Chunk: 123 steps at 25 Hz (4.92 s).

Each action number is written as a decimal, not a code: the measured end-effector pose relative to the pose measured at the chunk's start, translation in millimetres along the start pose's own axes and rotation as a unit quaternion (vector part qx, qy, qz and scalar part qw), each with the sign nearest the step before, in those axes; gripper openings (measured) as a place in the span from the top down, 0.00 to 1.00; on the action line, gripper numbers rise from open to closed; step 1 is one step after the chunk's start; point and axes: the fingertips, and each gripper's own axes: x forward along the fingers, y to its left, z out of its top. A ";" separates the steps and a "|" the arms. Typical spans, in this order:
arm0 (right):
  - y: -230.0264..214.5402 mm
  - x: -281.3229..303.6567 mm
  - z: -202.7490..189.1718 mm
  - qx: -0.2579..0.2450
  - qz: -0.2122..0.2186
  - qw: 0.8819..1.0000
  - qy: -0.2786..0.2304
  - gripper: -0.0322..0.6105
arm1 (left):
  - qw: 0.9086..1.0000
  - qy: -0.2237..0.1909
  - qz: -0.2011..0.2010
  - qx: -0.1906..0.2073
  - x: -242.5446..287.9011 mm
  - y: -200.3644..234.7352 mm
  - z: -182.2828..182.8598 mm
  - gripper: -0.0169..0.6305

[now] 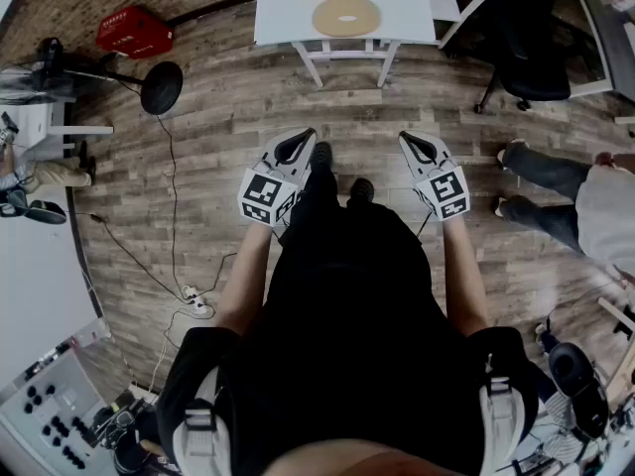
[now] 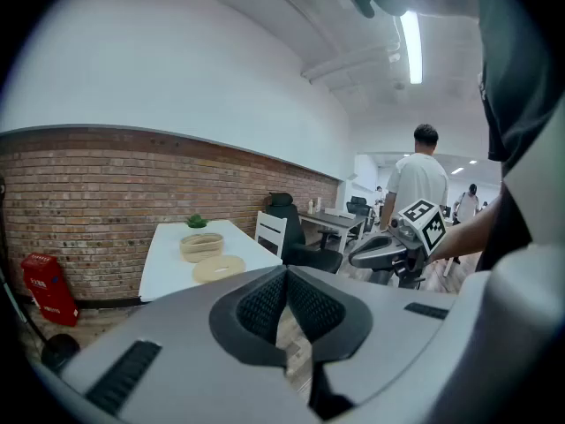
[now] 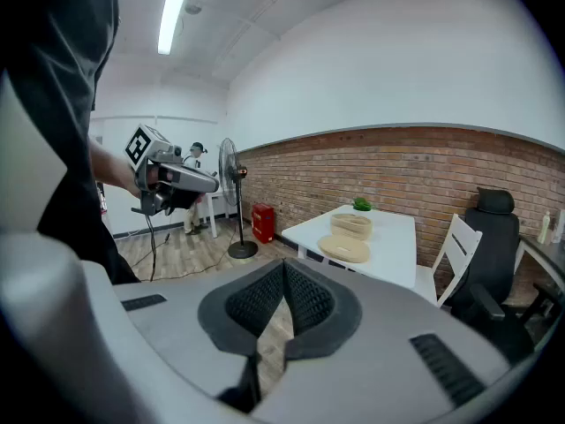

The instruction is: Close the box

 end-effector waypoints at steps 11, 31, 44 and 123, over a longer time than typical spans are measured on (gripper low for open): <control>-12.0 4.8 -2.3 0.001 0.008 1.000 -0.002 0.95 | 1.000 -0.001 0.002 -0.003 15.4 1.0 -2.7 0.94; -10.3 4.8 9.6 0.023 0.001 0.998 -0.051 0.53 | 1.000 -0.024 0.012 -0.007 8.1 6.0 -2.8 0.68; -11.1 9.4 9.9 0.028 0.005 0.998 -0.052 0.37 | 1.000 -0.018 0.019 -0.009 11.0 14.9 -5.3 0.50; -278.6 300.7 84.3 0.098 0.022 0.995 0.022 0.40 | 0.996 0.060 0.008 -0.058 283.7 303.4 44.4 0.50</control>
